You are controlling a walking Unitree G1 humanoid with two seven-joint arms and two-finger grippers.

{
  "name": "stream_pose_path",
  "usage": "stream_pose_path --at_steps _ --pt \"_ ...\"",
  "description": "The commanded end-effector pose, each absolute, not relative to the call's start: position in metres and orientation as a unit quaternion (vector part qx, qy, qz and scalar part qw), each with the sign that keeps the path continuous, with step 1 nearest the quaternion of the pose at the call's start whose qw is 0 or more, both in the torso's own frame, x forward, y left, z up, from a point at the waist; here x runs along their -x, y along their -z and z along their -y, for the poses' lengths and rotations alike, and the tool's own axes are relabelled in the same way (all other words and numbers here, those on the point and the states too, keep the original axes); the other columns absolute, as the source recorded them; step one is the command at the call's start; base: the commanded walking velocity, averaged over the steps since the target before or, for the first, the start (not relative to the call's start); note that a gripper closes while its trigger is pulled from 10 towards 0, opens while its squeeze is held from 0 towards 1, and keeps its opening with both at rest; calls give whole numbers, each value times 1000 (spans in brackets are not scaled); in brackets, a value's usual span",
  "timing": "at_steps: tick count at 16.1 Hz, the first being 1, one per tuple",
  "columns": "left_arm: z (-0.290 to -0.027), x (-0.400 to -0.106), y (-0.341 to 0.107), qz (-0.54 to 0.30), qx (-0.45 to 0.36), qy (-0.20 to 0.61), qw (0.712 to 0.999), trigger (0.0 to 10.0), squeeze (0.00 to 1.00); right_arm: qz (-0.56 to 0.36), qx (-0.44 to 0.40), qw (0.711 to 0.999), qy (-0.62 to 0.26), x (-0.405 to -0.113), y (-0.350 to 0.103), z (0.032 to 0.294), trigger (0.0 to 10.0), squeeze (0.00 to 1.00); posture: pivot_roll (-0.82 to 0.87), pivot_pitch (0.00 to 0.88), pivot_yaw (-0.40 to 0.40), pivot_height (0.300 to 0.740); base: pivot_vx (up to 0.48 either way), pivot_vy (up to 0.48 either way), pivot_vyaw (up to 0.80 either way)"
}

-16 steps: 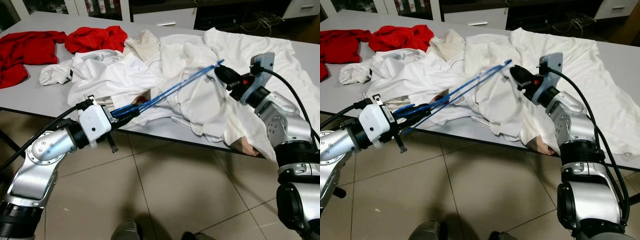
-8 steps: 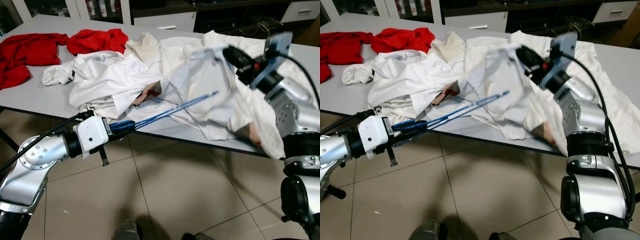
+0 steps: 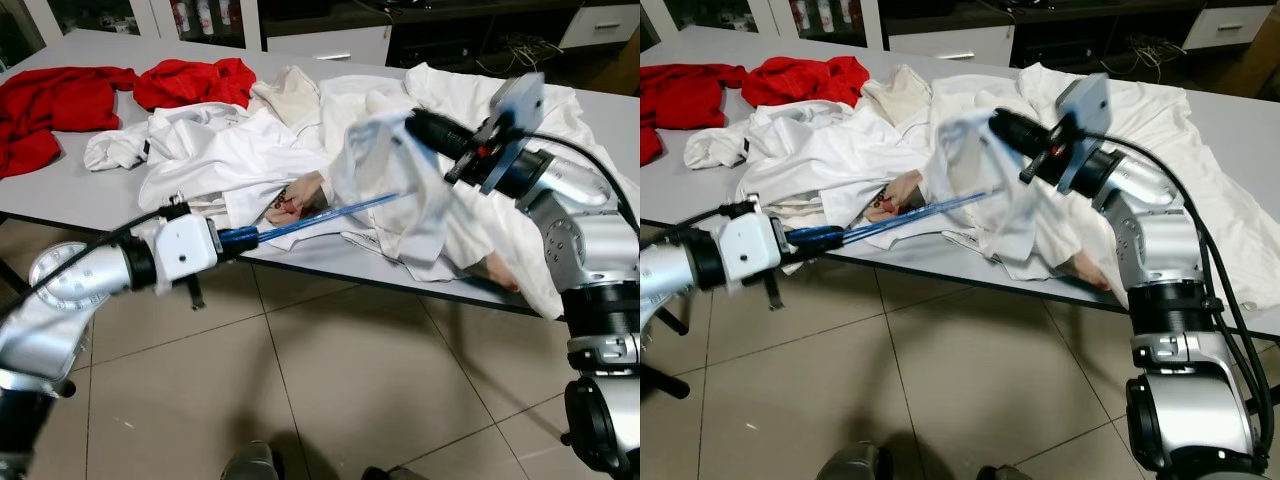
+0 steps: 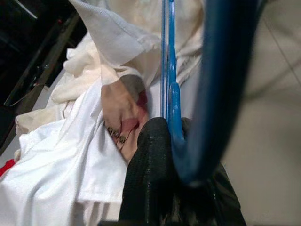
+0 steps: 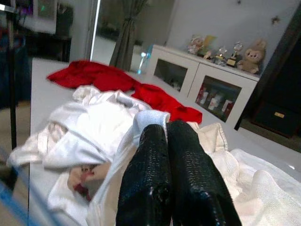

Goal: Hang hanger

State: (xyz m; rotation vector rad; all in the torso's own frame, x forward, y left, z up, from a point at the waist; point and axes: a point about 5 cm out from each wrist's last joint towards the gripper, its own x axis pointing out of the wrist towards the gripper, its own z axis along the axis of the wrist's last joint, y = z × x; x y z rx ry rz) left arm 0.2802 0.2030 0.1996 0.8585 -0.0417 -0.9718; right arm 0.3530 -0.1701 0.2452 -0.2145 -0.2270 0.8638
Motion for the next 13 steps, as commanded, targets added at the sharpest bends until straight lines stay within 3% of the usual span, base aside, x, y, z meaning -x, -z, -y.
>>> stream_pose_path --at_steps 1,10,13 --pt "-205 -282 -198 4 -422 459 782 10000 0 121 127 887 -426 -348 -251 169 0 0 220 34 -18 740 0 0 0" --pt "-190 -308 -208 28 -460 464 757 10000 0 131 144 848 -493 -334 -255 143 0 0 209 26 -20 740 0 0 0" --pt "-176 -316 -212 47 -463 479 745 10000 0 130 138 849 -493 -337 -256 133 0 0 202 18 -19 740 0 0 0"
